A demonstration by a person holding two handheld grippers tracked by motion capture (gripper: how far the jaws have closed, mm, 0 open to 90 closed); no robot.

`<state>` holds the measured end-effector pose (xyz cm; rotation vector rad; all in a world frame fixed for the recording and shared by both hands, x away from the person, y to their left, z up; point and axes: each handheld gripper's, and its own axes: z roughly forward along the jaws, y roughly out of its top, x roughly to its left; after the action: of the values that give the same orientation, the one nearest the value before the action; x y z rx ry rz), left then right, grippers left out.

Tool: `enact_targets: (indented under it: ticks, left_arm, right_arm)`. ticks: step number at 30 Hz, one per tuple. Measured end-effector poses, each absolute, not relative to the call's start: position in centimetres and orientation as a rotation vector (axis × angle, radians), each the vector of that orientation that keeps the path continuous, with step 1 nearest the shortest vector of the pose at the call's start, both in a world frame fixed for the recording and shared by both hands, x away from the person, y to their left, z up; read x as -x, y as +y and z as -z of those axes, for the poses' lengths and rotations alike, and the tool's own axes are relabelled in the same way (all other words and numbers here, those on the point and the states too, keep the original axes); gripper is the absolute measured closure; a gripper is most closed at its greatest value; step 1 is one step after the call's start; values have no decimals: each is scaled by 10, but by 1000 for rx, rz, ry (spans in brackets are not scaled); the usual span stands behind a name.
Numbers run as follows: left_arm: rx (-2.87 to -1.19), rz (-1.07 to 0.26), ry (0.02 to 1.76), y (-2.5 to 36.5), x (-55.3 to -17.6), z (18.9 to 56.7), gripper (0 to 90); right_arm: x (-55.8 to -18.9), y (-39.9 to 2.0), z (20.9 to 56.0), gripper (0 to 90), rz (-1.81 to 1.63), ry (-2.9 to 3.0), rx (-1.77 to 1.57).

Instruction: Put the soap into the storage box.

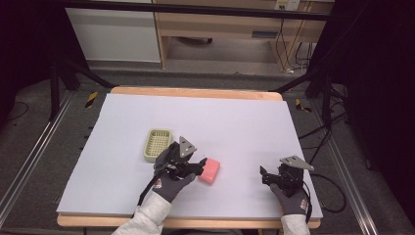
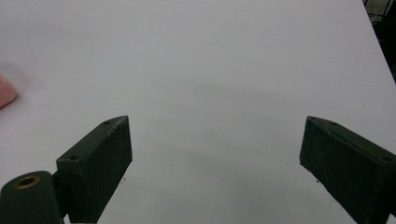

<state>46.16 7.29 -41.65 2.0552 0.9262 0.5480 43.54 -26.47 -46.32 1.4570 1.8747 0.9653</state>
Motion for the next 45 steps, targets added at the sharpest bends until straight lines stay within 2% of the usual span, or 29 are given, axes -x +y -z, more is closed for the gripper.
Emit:
enact_targets:
  ticks: [45]
  left_arm:
    - [-2190,-498,935,22,-473,459,256]
  right_arm:
    - [-437,-264,465,96,-960,1889,-1461]
